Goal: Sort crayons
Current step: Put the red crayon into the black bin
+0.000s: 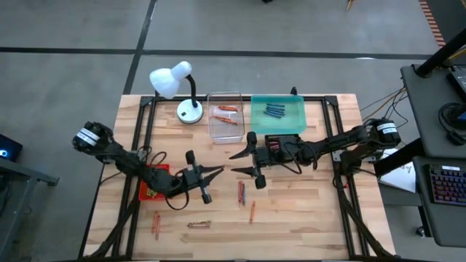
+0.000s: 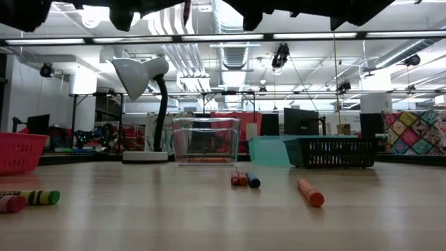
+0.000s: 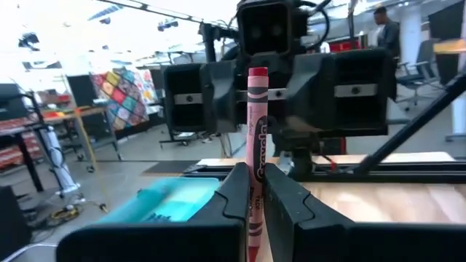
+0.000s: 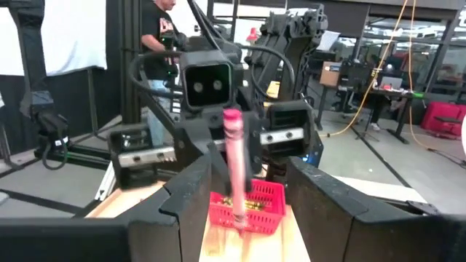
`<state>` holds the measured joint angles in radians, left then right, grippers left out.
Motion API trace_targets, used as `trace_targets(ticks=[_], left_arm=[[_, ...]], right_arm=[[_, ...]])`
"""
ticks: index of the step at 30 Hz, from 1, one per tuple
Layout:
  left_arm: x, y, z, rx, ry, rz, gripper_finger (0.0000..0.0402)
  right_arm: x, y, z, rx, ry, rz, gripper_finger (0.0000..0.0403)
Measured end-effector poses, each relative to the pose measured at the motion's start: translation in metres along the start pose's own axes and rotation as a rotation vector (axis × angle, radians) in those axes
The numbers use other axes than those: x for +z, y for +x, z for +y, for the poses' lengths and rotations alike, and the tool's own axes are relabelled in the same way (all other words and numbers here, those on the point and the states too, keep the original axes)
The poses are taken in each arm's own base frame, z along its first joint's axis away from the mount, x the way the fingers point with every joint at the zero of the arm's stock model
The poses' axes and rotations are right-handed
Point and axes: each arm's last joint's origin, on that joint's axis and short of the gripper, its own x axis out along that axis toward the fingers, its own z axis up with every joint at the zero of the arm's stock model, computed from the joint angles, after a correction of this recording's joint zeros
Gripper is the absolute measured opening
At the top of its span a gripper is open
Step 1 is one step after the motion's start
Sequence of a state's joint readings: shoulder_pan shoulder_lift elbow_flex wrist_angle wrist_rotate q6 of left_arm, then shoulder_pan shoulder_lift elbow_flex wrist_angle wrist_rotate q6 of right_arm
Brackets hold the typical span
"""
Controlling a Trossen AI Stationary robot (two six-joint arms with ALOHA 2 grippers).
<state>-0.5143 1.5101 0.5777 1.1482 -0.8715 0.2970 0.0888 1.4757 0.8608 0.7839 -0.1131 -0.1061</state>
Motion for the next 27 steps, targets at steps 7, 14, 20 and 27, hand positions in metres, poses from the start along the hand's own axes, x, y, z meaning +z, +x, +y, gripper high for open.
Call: trace_targets(ticks=[7, 14, 20, 27], left_arm=[[-0.005, 0.013, 0.001, 0.038, -0.004, -0.009, 0.0], [-0.006, 0.038, -0.004, 0.002, -0.013, -0.039, 0.0], [-0.006, 0.041, -0.006, 0.003, -0.006, -0.039, 0.0], [-0.006, 0.041, -0.006, 0.002, -0.041, -0.037, 0.0017]], right_arm=[[0.002, 0.0, 0.001, 0.004, -0.001, -0.018, 0.0171], [0.002, 0.0, 0.001, 0.002, -0.011, -0.017, 0.0171], [0.002, 0.0, 0.001, 0.002, -0.019, -0.014, 0.016], [0.001, 0.0, 0.001, 0.002, -0.012, -0.011, 0.0051]])
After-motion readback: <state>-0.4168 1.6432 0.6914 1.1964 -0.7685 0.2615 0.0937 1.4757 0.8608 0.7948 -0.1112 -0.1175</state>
